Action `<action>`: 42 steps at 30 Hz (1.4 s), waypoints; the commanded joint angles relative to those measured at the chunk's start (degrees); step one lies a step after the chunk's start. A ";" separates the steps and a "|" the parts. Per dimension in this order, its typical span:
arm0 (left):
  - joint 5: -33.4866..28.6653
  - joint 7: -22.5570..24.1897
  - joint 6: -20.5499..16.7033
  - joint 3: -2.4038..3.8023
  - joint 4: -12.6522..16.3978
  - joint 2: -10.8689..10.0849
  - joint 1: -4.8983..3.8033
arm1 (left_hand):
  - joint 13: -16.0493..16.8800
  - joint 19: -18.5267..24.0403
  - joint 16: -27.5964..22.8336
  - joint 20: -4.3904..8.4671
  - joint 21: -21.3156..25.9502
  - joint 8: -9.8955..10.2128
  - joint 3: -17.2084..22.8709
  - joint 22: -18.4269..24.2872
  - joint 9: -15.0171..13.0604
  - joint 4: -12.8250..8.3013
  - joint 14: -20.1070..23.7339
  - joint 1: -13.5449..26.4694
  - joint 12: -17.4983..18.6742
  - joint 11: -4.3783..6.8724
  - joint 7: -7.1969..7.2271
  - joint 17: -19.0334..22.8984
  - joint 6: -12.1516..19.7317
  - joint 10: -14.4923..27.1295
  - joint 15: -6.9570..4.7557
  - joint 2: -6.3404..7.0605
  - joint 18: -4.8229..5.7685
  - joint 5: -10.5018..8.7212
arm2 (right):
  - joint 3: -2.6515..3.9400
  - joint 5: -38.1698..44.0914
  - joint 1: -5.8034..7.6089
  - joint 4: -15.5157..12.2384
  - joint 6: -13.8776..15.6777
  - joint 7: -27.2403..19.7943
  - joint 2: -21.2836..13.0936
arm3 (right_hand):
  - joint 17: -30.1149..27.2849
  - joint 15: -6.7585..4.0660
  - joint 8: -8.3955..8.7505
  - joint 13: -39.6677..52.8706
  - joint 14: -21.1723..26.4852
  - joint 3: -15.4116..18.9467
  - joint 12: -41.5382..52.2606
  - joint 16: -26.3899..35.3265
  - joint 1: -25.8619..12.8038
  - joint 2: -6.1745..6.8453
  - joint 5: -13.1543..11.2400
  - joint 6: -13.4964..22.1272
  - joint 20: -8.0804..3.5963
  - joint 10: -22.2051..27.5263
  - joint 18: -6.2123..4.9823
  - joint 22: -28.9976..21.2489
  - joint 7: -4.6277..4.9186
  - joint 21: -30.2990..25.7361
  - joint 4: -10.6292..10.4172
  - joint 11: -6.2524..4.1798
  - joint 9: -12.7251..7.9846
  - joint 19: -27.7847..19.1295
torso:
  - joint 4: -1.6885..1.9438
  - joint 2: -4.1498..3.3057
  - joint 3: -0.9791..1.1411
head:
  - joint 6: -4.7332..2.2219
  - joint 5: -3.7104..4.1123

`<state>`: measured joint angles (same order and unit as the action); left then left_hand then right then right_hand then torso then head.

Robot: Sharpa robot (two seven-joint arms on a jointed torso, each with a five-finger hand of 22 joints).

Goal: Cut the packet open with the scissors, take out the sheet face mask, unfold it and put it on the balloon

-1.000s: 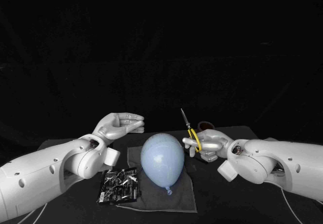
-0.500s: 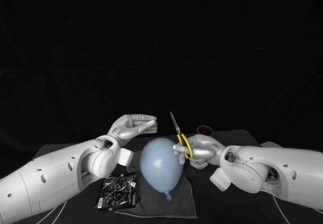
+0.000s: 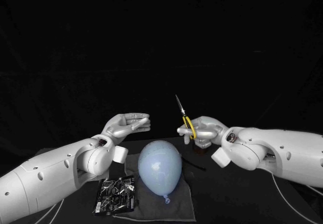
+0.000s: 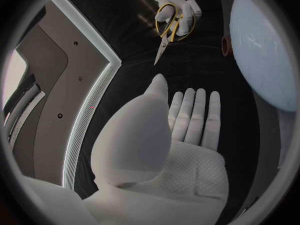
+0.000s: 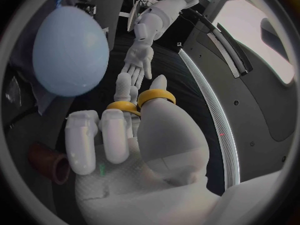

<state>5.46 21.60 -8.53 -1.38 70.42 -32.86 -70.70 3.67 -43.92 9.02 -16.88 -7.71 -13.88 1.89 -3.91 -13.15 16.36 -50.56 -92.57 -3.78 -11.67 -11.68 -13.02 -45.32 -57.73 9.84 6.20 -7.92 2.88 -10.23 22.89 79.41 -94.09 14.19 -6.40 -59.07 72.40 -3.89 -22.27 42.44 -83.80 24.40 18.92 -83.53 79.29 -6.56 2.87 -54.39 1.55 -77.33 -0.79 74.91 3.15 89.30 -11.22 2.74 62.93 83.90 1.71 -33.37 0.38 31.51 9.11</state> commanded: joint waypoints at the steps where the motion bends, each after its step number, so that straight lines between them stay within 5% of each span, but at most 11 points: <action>1: -0.05 -0.09 1.30 0.10 -1.94 -0.02 -0.69 | 0.00 -0.27 -0.09 0.28 -0.15 0.31 -0.53 -0.09 0.06 0.00 -0.43 0.49 0.11 0.01 -3.00 -0.07 0.47 0.28 -0.02 0.17 0.03 -0.14 | 0.05 15.05 1.37 2.95 -0.33 5.54 1.38 | 0.43 -1.28 0.41 0.12 -3.24 -0.04 -0.23 -0.41 8.99 -7.70 0.02 -0.20 -0.33 -3.71 0.74 15.02 -0.59 0.49 0.76 -4.36 -0.16 6.00 | -0.01 -0.05 -0.01 | -0.27 0.21; 9: 5.77 -2.00 3.30 -0.07 -11.51 4.18 -3.30 | 0.20 -2.37 0.46 0.31 -1.17 -0.10 -0.58 -0.38 0.04 0.17 -2.21 1.25 -0.63 1.04 -1.57 -0.48 -0.43 -1.56 -0.83 0.15 -1.18 -0.09 | 0.01 37.71 4.58 14.38 -1.89 16.81 7.63 | 1.03 -1.31 0.61 0.16 -3.36 0.51 -0.29 -0.65 9.28 -7.45 -0.04 -0.71 -0.39 -3.94 0.79 15.09 -0.61 0.70 0.87 -4.39 -0.28 6.10 | 0.07 -0.08 -0.14 | -0.74 1.10; 16: 11.93 -2.25 1.52 -0.10 -19.47 8.62 -4.87 | 0.26 -3.42 0.62 0.33 -1.66 -0.16 -0.87 -0.45 0.11 0.24 -2.94 2.28 -0.86 1.35 -1.51 -0.70 -0.65 -2.73 -1.13 0.45 -1.83 -0.10 | 0.01 60.13 5.23 23.56 -2.91 23.88 14.94 | 1.60 -1.32 0.80 0.16 -3.48 1.30 -0.38 -0.89 8.97 -7.16 -0.03 -1.27 -0.42 -4.24 0.79 15.09 -0.63 0.70 0.43 -4.40 -0.39 6.10 | -0.57 -0.35 0.11 | -1.27 0.79; 24: 14.67 -2.52 -4.15 -0.10 -27.79 11.96 -7.19 | 0.10 -2.33 -0.30 0.21 -0.88 0.29 -0.87 -0.04 0.39 0.23 -1.83 3.16 -0.25 0.85 -2.05 -0.52 -0.06 -2.10 -0.64 0.86 -1.41 -0.11 | 0.00 70.60 5.31 34.83 -3.39 26.49 23.85 | 1.53 -1.39 1.09 0.08 -3.46 1.42 -0.61 -0.88 9.61 -7.18 -0.01 -1.43 -0.47 -4.23 0.79 15.09 -0.74 0.70 0.57 -4.49 -0.52 6.10 | -0.74 -0.69 0.33 | -1.54 0.35; 26: 15.87 -2.56 -5.79 -0.11 -29.26 12.66 -7.54 | 0.08 -4.62 -0.73 0.38 -2.16 0.53 -0.50 -0.57 0.54 0.24 -1.45 3.32 0.02 0.57 -2.26 -0.46 0.28 -1.15 -0.42 1.10 -2.26 -0.09 | -0.05 72.96 5.25 36.76 -3.52 26.48 25.70 | 1.41 -1.37 1.39 -0.08 -3.43 1.59 -0.94 -0.83 9.76 -7.20 -0.02 -1.35 -0.48 -3.98 0.79 15.09 -0.65 0.70 0.46 -4.42 -0.65 6.10 | -0.74 -0.79 0.30 | -1.60 0.20; 29: 18.68 -2.41 -7.71 -0.09 -30.26 13.28 -7.84 | 0.02 -6.37 -1.04 0.62 -3.17 0.63 -0.11 -0.89 0.62 0.29 -1.22 3.51 0.18 0.30 -2.54 -0.48 0.42 0.09 -0.24 1.62 -2.48 -0.09 | -0.13 76.85 5.16 38.34 -3.57 26.66 27.78 | 1.24 -1.33 1.66 -0.23 -3.39 1.72 -1.21 -0.76 9.87 -7.23 -0.02 -1.31 -0.47 -3.83 0.79 15.09 -0.57 0.70 0.34 -4.36 -0.76 6.10 | -0.76 -1.02 0.24 | -1.67 0.05; 33: 22.38 -2.14 -8.46 -0.07 -30.49 13.93 -8.13 | 0.09 -2.95 -1.99 0.25 -1.21 0.83 0.43 0.01 0.78 0.35 0.08 4.04 -0.03 0.06 -2.67 -0.30 0.73 1.01 0.18 2.21 -1.42 -0.10 | -0.31 81.40 5.03 40.01 -3.01 26.89 30.39 | 1.29 -1.29 1.82 -0.31 -3.39 1.88 -1.34 -0.78 9.81 -7.12 -0.02 -1.33 -0.45 -3.83 0.79 15.09 -0.51 0.70 0.19 -4.30 -0.83 6.10 | -0.70 -1.33 0.11 | -1.71 -0.25; 42: 29.58 -2.88 -6.24 -0.07 -32.03 16.23 -9.44 | -0.09 -0.19 -4.48 0.22 0.42 2.29 -0.01 0.01 1.70 0.53 3.46 4.72 0.28 -0.96 -3.41 0.67 3.99 4.65 1.37 3.95 0.19 -0.06 | -0.82 89.06 4.19 42.08 -1.09 26.75 35.24 | -0.16 -0.70 3.83 -2.00 -3.03 2.05 -3.91 -0.15 10.21 -6.46 -0.02 -0.59 -0.04 -2.43 0.79 15.09 0.30 0.70 -0.78 -3.58 -1.52 6.10 | -0.85 -2.64 -0.19 | -2.24 -1.49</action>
<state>29.85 18.81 -15.06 -1.53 38.67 -16.95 -79.83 3.62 -44.31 4.79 -16.70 -7.44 -11.73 2.15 -3.82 -11.54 16.76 -47.56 -87.86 -3.66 -12.51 -11.15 -12.41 -41.74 -53.40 11.20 9.56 -8.36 2.88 -11.03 105.54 83.63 -52.21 12.02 19.60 -24.05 72.29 -3.90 -18.60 40.46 -83.80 25.10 15.06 -83.99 81.89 -6.05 2.87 -54.87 1.39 -76.84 -0.79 74.91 3.07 89.68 -11.66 2.24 61.45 84.01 0.97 -35.38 0.32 29.25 7.98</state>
